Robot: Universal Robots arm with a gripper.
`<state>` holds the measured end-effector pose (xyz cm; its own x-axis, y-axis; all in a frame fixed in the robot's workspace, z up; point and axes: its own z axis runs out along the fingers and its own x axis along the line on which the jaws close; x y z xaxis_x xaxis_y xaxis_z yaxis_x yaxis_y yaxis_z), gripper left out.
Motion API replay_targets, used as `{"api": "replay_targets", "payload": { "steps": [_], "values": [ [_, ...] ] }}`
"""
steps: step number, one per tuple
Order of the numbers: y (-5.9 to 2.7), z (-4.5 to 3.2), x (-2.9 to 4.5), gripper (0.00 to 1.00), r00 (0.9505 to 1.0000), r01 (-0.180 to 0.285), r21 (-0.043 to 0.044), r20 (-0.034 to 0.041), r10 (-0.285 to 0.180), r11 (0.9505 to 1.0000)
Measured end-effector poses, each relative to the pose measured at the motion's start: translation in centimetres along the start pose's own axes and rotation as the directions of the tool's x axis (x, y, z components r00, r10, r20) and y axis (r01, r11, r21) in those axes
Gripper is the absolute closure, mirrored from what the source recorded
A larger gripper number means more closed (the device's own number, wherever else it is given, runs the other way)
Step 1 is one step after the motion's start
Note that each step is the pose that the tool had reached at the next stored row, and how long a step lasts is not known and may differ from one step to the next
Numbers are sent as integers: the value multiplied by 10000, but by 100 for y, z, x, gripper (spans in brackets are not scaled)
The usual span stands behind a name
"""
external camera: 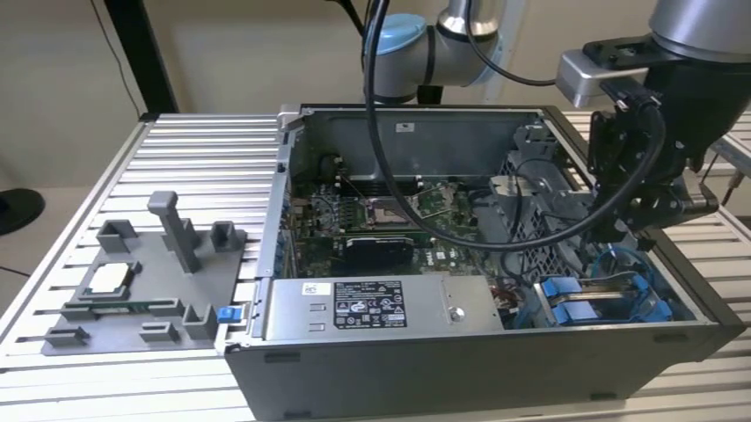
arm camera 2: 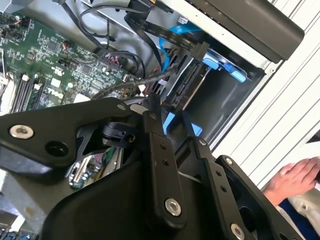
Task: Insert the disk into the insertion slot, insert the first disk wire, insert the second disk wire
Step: 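Insert the first disk wire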
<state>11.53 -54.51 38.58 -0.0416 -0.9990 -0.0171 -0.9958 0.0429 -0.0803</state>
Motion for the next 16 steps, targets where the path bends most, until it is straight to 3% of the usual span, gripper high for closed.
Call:
{"api": "replay_targets", "payload": {
  "steps": [4,8,11,13,16],
  "values": [
    [4,-1,43,0,9999,-13,-2,166,13,10000],
    [30,1,56,0,9991,-33,39,417,32,10000],
    [34,1,82,0,9984,-44,45,562,42,10000],
    [33,0,120,0,9980,-50,42,625,48,10000],
    [33,3,165,0,9978,-54,41,663,51,10000]
  ]
}}
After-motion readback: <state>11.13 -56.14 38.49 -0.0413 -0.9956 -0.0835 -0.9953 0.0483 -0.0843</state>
